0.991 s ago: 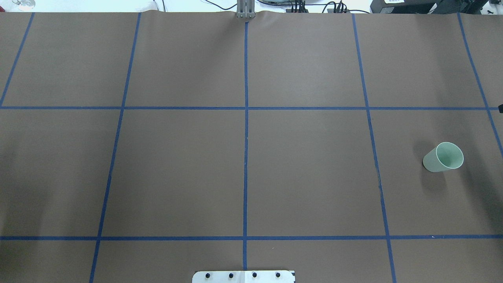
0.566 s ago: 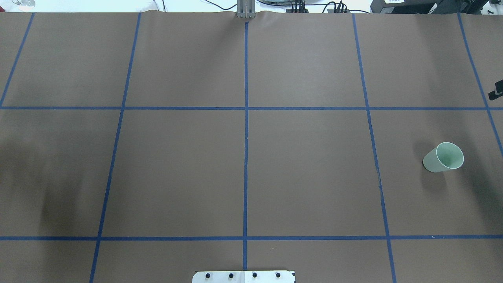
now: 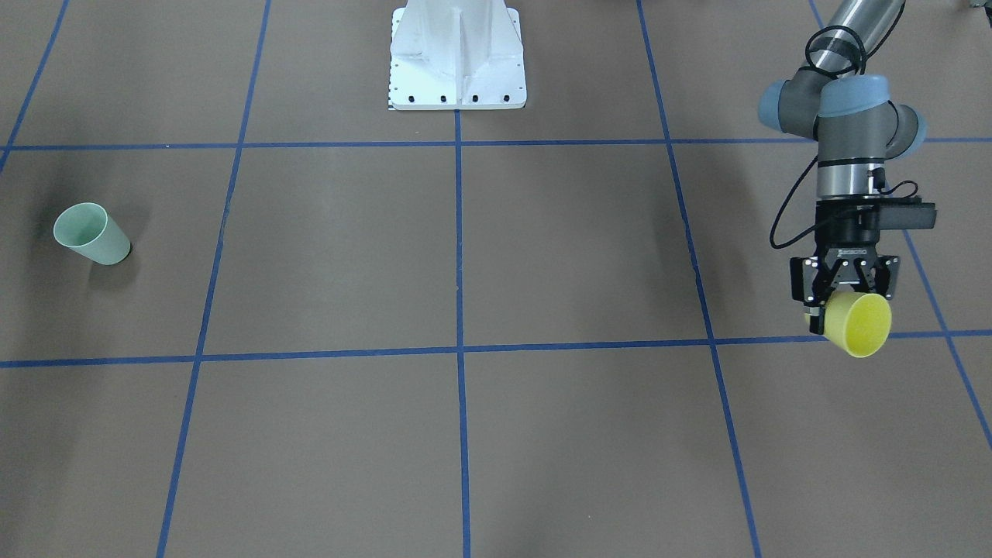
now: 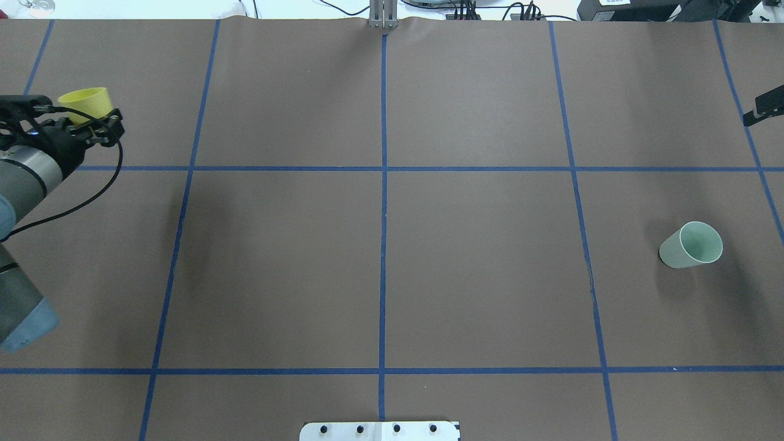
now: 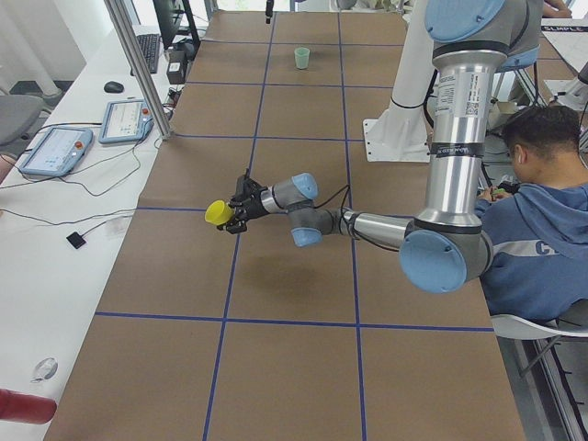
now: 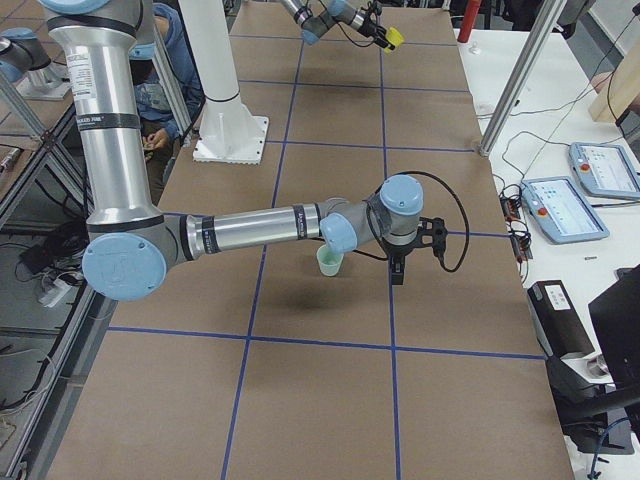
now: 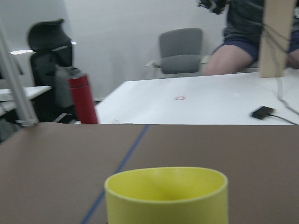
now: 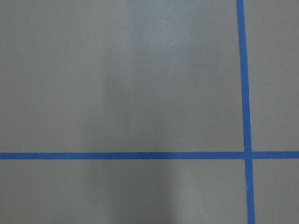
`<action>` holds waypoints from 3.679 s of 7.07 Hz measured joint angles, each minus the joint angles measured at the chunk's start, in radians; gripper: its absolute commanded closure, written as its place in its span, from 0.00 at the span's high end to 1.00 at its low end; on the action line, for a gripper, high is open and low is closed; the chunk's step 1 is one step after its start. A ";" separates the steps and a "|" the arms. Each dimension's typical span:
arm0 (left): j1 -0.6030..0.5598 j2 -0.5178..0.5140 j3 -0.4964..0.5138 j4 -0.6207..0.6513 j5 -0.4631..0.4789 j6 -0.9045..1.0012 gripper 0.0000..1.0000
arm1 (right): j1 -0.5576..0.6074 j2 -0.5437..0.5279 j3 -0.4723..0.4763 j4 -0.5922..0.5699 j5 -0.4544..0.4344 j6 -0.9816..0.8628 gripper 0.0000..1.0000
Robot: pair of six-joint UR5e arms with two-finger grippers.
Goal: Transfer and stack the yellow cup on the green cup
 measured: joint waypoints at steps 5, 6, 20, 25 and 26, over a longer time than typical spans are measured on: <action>0.136 -0.177 -0.026 -0.163 -0.179 0.323 0.00 | -0.181 0.052 0.186 -0.001 0.012 0.445 1.00; 0.180 -0.206 -0.023 -0.199 -0.254 0.348 0.00 | -0.218 0.082 0.198 -0.001 0.013 0.525 1.00; 0.373 -0.552 0.217 -0.473 -0.378 0.704 0.00 | -0.517 0.366 0.254 -0.072 0.022 0.918 1.00; 0.398 -0.574 0.223 -0.496 -0.395 0.710 0.00 | -0.594 0.350 0.310 -0.073 0.012 0.920 0.83; 0.401 -0.574 0.222 -0.496 -0.395 0.709 0.00 | -0.602 0.345 0.315 -0.073 0.017 0.916 0.82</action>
